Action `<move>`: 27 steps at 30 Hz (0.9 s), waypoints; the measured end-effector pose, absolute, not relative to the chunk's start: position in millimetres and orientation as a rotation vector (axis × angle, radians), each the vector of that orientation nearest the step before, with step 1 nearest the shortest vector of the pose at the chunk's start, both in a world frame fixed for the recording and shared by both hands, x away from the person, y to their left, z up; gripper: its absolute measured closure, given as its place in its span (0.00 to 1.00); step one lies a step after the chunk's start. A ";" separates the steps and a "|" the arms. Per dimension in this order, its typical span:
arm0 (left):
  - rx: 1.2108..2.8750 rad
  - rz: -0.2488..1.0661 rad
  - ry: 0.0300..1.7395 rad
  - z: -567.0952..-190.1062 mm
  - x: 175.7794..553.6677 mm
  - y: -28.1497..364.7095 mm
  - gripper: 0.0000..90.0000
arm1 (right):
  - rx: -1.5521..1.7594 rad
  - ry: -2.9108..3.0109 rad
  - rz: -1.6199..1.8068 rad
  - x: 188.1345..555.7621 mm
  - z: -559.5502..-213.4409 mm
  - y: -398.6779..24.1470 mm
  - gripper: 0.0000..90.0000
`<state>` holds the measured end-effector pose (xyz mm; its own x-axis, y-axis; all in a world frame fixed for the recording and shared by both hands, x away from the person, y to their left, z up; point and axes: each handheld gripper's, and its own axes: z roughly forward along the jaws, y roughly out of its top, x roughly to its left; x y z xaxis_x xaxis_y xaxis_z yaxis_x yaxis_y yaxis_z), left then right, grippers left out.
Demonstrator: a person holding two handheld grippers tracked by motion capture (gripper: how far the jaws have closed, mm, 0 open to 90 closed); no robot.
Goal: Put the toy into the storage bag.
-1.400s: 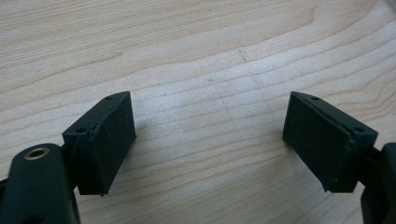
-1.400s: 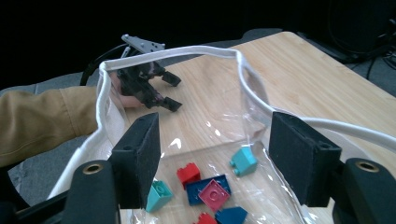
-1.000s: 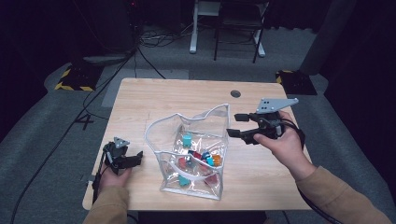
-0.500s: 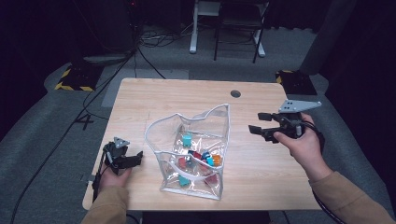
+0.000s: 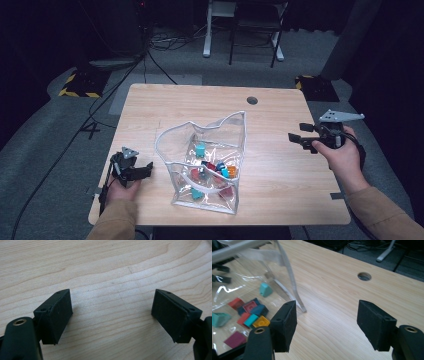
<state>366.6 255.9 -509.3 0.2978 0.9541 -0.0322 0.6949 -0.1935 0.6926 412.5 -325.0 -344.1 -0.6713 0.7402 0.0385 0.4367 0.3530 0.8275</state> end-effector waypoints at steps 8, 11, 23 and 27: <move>1.965 0.553 1.464 -509.3 366.6 255.9 0.19 | 1.122 2.270 1.158 416.2 -365.0 -350.9 0.37; 1.964 0.552 1.464 -509.3 366.6 255.9 0.19 | 1.145 2.277 1.135 416.9 -373.6 -356.6 0.37; 1.965 0.553 1.465 -509.3 366.6 255.9 0.19 | 1.234 2.353 1.055 416.4 -414.0 -369.1 0.34; 1.965 0.554 1.465 -509.3 366.6 255.9 0.19 | 1.258 2.374 1.027 415.7 -429.5 -372.1 0.34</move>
